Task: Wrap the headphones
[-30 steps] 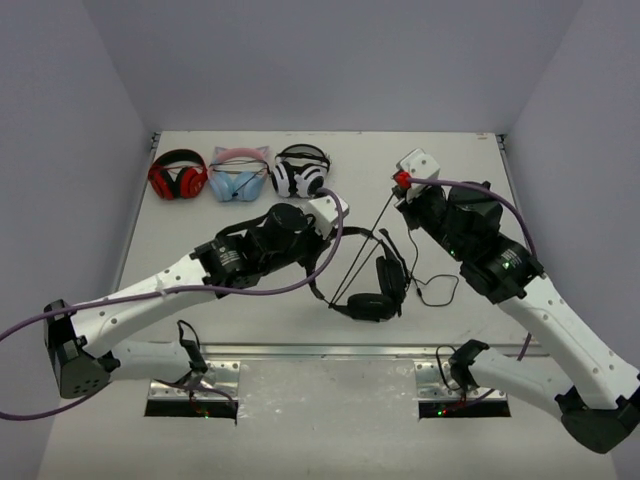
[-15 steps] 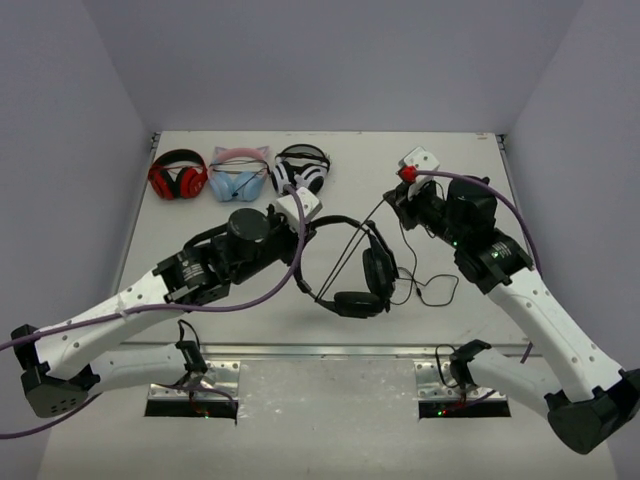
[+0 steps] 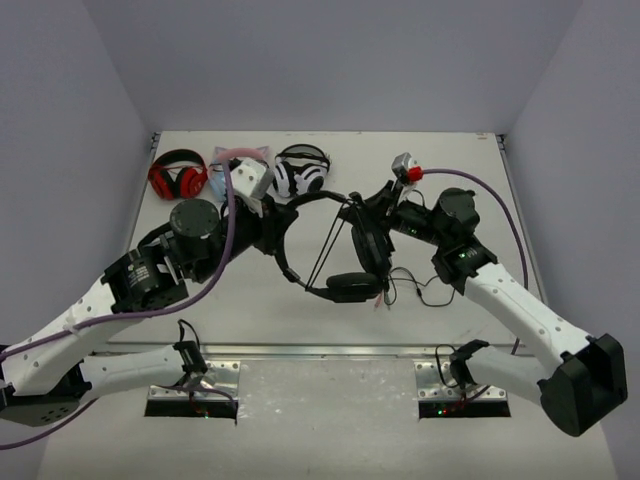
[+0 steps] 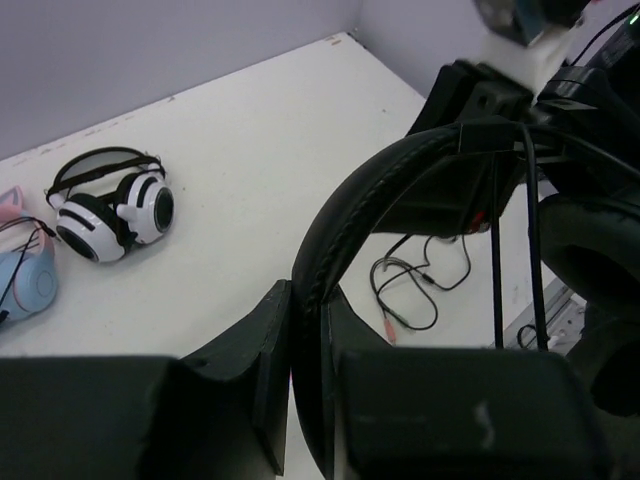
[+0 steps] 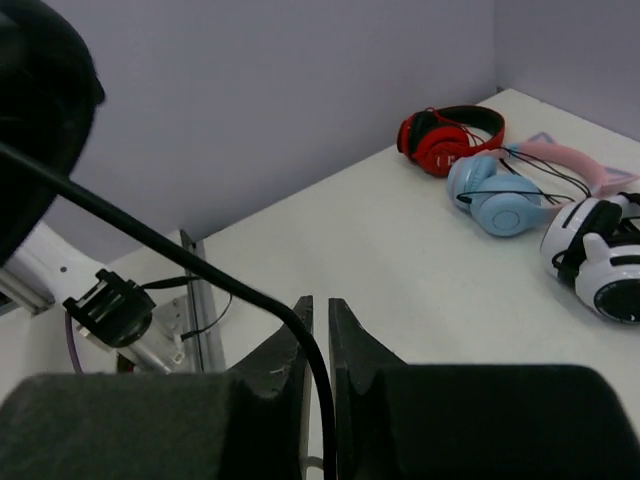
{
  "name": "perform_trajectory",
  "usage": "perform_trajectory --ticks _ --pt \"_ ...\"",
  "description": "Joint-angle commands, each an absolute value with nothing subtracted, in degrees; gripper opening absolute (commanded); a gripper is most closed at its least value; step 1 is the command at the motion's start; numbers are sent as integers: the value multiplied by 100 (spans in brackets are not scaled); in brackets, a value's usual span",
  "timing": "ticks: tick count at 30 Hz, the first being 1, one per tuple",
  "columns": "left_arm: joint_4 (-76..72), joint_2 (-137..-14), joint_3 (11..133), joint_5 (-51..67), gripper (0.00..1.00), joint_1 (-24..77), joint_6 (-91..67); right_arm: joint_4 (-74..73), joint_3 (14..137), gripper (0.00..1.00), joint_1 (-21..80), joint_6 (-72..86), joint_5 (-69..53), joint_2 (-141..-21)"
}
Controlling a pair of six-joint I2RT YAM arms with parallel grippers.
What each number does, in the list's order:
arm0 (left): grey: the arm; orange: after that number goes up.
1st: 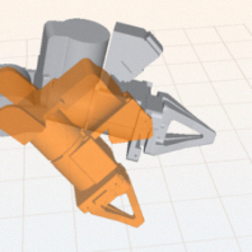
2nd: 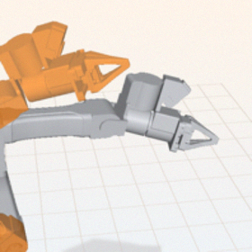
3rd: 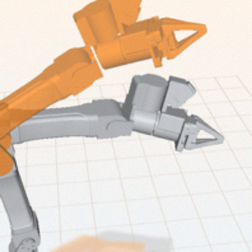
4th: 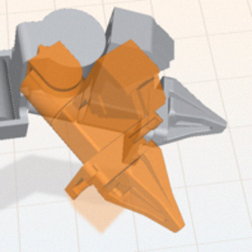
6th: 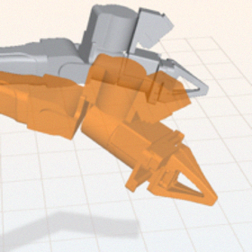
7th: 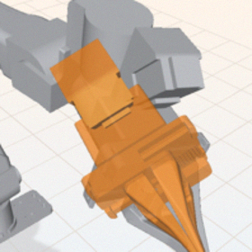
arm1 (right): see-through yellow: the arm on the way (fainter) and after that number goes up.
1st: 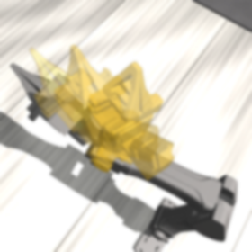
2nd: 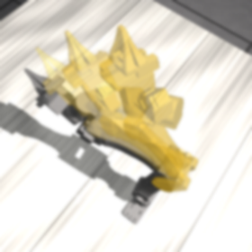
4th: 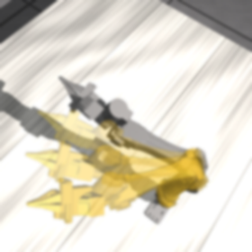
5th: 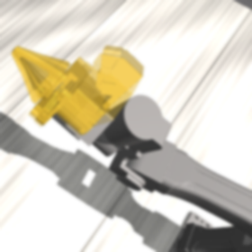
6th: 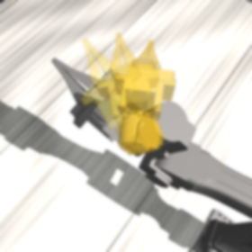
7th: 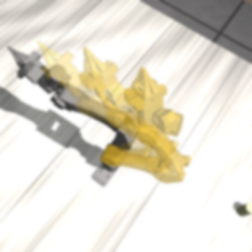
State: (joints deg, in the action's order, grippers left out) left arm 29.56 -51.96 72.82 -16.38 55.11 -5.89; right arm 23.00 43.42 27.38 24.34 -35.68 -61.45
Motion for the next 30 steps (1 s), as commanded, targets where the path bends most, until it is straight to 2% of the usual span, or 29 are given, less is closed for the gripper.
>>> perform_trajectory --ticks 1,4,7,11,13,15,19,23,25,28,29,30 --pt "2021 -5194 8408 -1477 0 5599 -1467 3706 3957 12 2724 3926 -3955 -6617" --pt "2241 -5493 8797 -1389 0 5599 -1652 5007 3823 22 2952 4543 -3973 -7039" --pt "2285 -5669 9000 -1415 0 5599 -1749 5405 4182 23 3312 4562 -3824 -7566" --pt "2329 -5669 9017 -1879 0 5599 -1837 5782 4456 14 3630 4666 -3735 -8296" --pt "2460 -5678 9131 -2564 0 5599 -1995 6046 4255 7 3656 4754 -3727 -8586" --pt "2689 -5756 9455 -3285 0 5599 -2074 6424 4018 4 3656 4834 -3657 -8727" --pt "3119 -6142 10176 -3841 0 5599 -2118 7073 3587 5 3674 4983 -3691 -9183" --pt "3349 -6495 10783 -3771 0 5599 -2145 7268 3787 17 3753 5062 -3726 -9527" --pt "3357 -6565 10784 -3736 0 5599 -2153 7242 3911 20 3788 5045 -3718 -9702" --pt "3393 -6539 10575 -3622 0 5599 -2215 7251 4156 37 3885 4984 -3551 -9904" --pt "3393 -6513 10469 -3569 0 5599 -2284 7242 4227 47 3885 4966 -3499 -10027" --pt "3393 -6434 10372 -3560 0 5599 -2320 7233 4315 51 3885 4940 -3324 -10072"
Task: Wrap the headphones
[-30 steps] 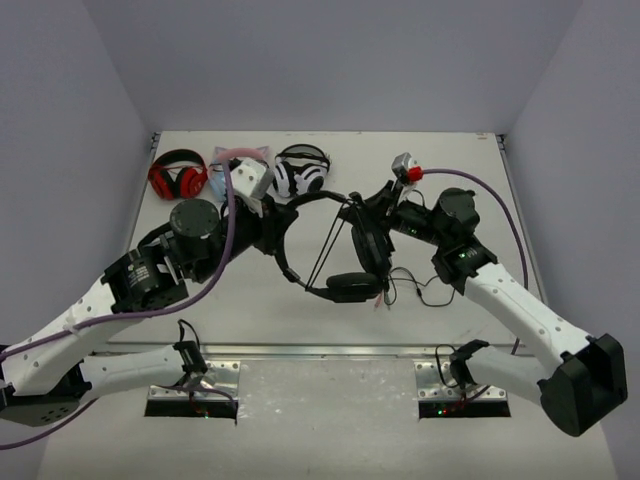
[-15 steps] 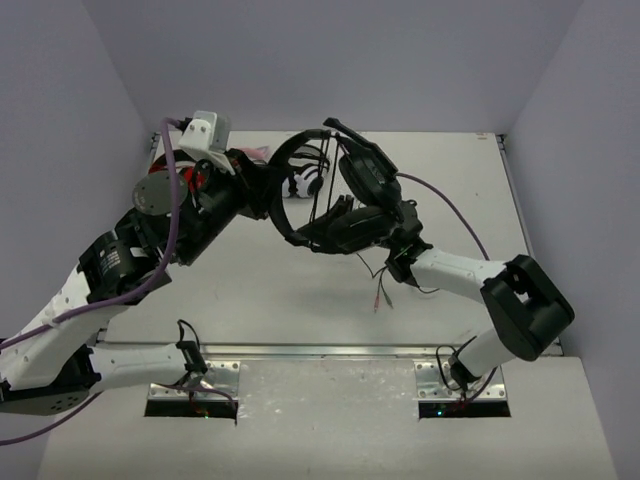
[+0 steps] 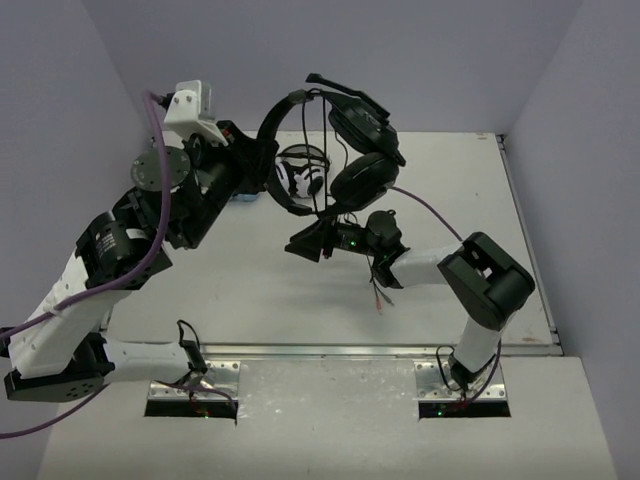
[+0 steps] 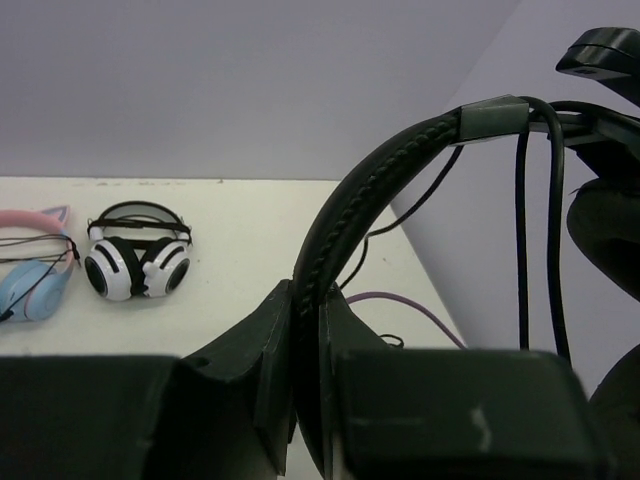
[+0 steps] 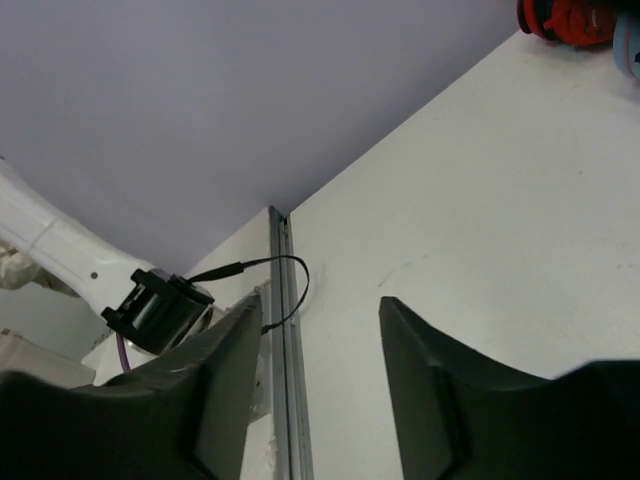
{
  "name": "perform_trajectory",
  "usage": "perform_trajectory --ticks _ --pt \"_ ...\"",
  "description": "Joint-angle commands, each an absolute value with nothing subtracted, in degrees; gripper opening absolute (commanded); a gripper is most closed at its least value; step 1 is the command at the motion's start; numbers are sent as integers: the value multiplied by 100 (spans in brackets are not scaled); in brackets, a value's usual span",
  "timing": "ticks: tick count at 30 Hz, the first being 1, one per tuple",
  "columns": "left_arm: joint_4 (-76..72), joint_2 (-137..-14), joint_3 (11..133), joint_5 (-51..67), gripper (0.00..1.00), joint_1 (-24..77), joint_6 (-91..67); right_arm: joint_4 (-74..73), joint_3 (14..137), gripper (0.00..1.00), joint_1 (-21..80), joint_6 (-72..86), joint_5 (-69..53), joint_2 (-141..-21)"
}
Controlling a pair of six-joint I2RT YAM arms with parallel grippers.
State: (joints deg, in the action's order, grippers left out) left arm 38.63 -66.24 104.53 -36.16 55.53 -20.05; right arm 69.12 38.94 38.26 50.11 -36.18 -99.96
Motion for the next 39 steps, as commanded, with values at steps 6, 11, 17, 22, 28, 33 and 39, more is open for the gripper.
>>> perform_trajectory --ticks 6,11,17,22,28,33,39 --pt "3542 -6275 10002 -3744 0 5599 -2356 6592 4580 68 3885 4395 -3050 -10134" --pt "3630 -6240 9984 -4094 0 5599 -2285 6987 3518 90 3885 4421 -3006 -9512" --pt "3428 -6188 9747 -4148 0 5599 -2101 6410 1680 90 3885 4403 -2978 -7772" --pt "3366 -6187 9686 -4043 0 5599 -2136 5223 1222 91 3894 4264 -3603 -6429" --pt "3472 -6188 9642 -3902 0 5599 -2233 3071 1756 97 3885 2929 -2375 -4844" --pt "3717 -6205 9615 -3911 1 5599 -2250 1567 3091 97 3885 1919 -2189 -4789" --pt "3884 -6214 9720 -3578 0 5599 -2347 1011 3998 98 3859 653 -898 -5606"
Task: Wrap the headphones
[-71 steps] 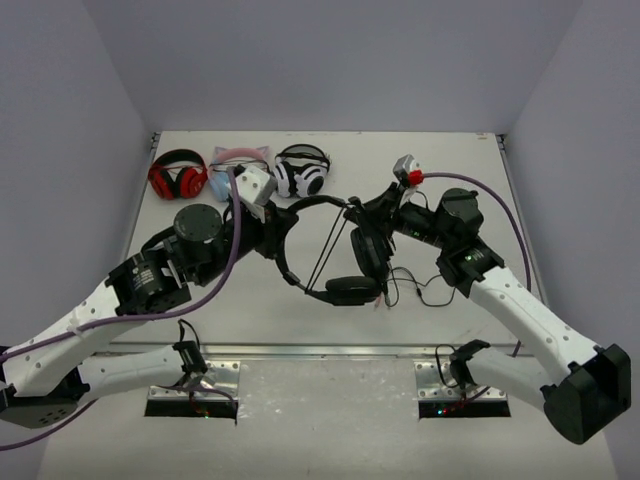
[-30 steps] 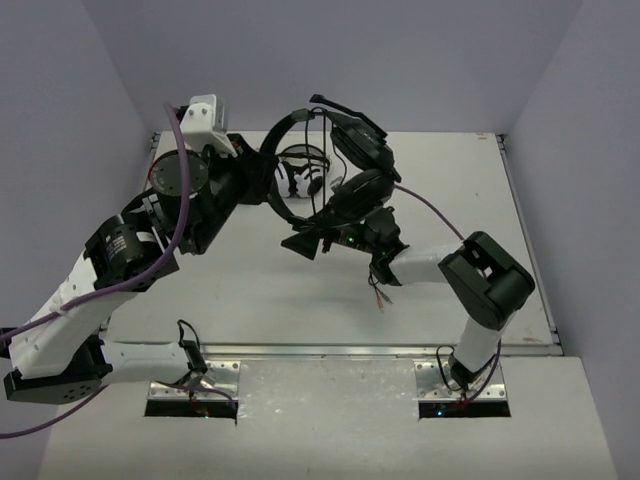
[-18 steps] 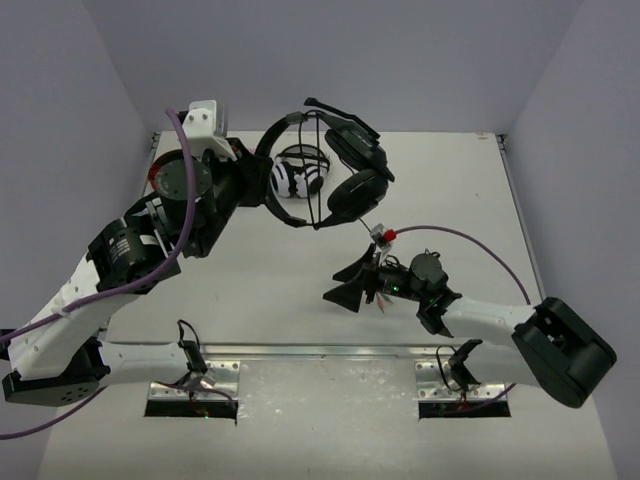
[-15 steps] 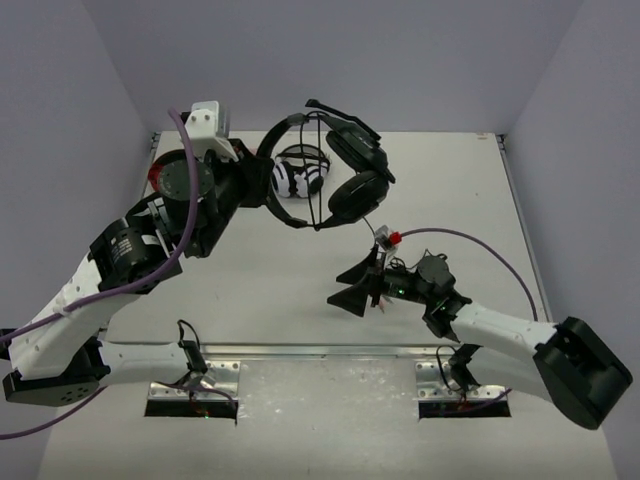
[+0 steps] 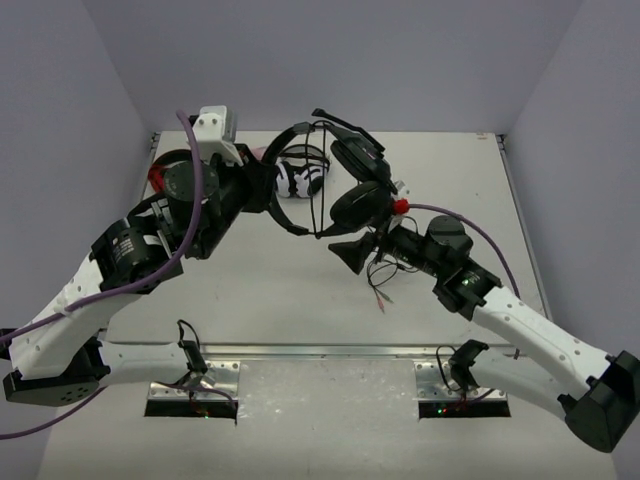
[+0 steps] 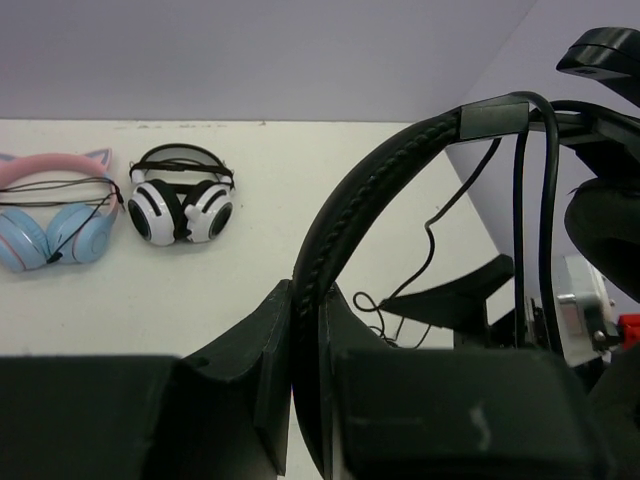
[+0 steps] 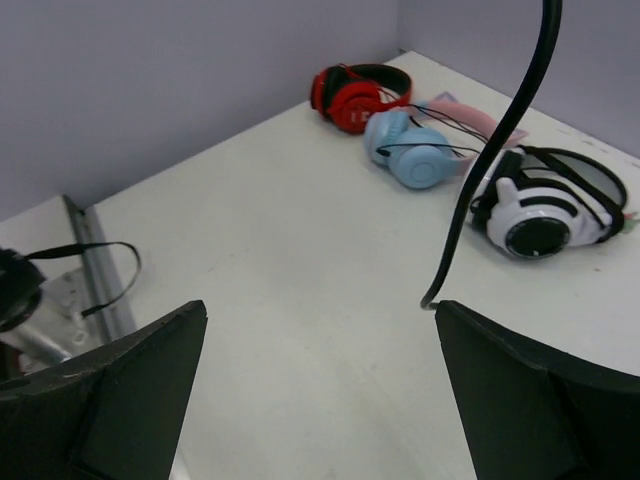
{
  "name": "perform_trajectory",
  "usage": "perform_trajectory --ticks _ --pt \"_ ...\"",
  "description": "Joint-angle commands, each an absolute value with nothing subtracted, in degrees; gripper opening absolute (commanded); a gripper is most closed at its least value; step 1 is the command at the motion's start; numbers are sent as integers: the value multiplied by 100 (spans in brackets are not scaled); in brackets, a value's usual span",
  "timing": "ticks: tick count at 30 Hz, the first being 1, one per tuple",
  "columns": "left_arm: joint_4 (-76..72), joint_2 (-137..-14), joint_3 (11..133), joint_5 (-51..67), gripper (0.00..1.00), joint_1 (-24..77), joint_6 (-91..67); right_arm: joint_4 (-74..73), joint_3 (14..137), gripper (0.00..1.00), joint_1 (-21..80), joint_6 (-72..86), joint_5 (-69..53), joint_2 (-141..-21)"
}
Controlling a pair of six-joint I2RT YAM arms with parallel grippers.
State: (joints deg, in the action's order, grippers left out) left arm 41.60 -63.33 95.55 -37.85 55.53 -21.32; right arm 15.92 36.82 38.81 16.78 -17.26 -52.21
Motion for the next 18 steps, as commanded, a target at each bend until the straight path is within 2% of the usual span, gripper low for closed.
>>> perform_trajectory --ticks 1,7,11,16,17,18 --pt "3937 -6240 9756 -3568 0 5599 -2347 1046 4060 98 3771 581 -870 -5721" --pt "4227 -6311 9958 -3419 1 5599 -2399 1608 4201 97 3578 475 -1194 -6310" --pt "4367 -6407 10150 -3121 0 5599 -2417 2257 4192 89 3314 764 -1651 -6766" --pt "4526 -6495 10397 -2953 0 5599 -2461 2663 4402 85 3226 879 -2100 -7363" --pt "4526 -6495 10424 -2971 0 5599 -2461 2741 4438 82 3226 879 -2231 -7478" --pt "4544 -6495 10450 -2988 0 5599 -2461 2768 4473 67 3217 870 -2267 -7584"
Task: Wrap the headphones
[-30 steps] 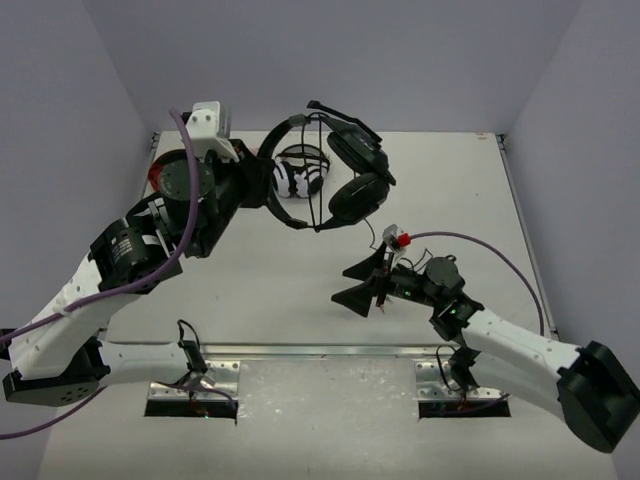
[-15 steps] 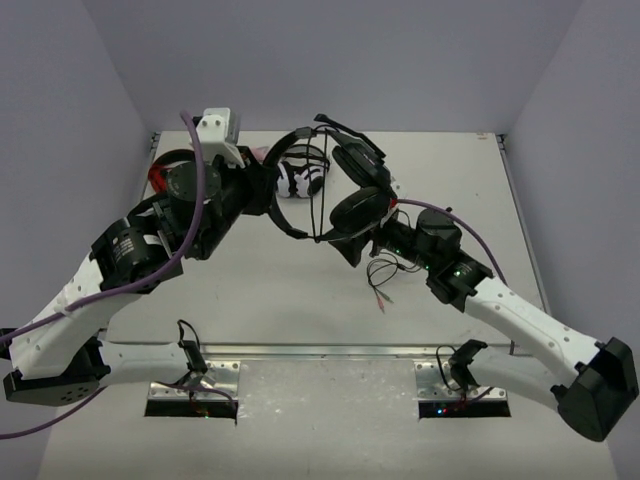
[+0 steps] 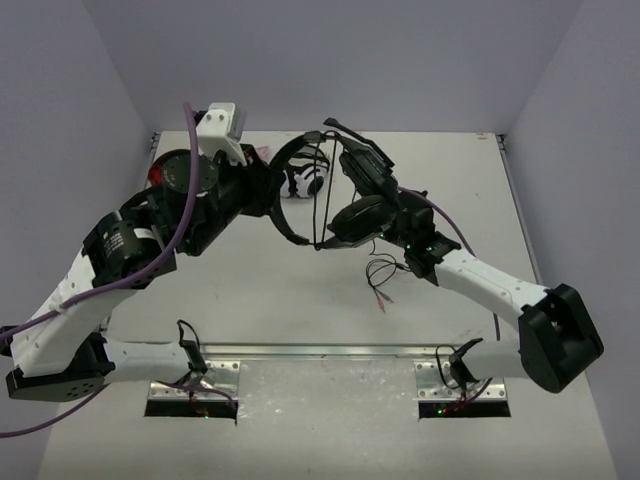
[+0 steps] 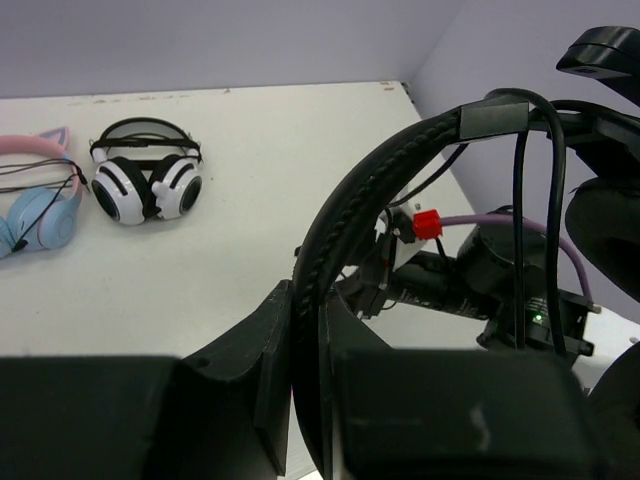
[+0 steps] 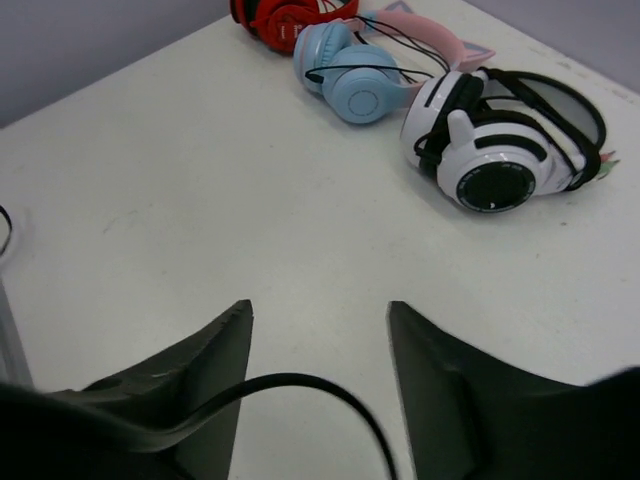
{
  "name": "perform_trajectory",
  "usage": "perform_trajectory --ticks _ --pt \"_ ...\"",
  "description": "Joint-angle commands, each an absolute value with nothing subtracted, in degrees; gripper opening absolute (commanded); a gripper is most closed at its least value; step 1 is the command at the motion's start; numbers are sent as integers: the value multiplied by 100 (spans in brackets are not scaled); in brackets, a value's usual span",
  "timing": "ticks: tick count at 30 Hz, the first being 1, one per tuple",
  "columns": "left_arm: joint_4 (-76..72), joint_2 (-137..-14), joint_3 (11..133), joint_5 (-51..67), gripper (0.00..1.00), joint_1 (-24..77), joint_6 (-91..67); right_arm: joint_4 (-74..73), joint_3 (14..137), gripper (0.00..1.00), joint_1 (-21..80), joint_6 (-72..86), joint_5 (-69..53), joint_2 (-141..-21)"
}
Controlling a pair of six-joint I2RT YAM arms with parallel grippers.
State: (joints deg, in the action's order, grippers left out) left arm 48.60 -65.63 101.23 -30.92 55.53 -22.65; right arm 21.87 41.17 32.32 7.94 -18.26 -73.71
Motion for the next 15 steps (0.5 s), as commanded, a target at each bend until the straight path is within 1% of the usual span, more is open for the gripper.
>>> perform_trajectory --ticks 1,2,3,6,7,9,12,15 --pt "4570 -6504 10520 -3023 0 5599 -2461 2838 4491 53 3217 879 -2285 -7733" --pt "4596 -6495 10547 -3154 0 5599 -2470 2900 4465 39 3217 914 -2294 -7778" --pt "4640 -6495 10564 -3268 0 5599 -2461 2953 4352 21 3217 940 -2398 -7778" --pt "4649 -6478 10556 -4084 0 5599 -2408 3435 3896 1 3217 1203 -2408 -7489" --pt "4615 -6451 10538 -4304 0 5599 -2408 3680 3546 1 3217 1265 -2391 -7375" --pt "4605 -6460 10485 -4841 0 5599 -2548 3805 3253 1 3217 1458 -2408 -7085" --pt "4938 -6591 10775 -5386 0 5599 -2987 4008 2691 1 3217 1704 -2698 -6803" --pt "4800 -6609 10889 -5826 0 5599 -3225 4322 2401 1 3269 2230 -3372 -6636"
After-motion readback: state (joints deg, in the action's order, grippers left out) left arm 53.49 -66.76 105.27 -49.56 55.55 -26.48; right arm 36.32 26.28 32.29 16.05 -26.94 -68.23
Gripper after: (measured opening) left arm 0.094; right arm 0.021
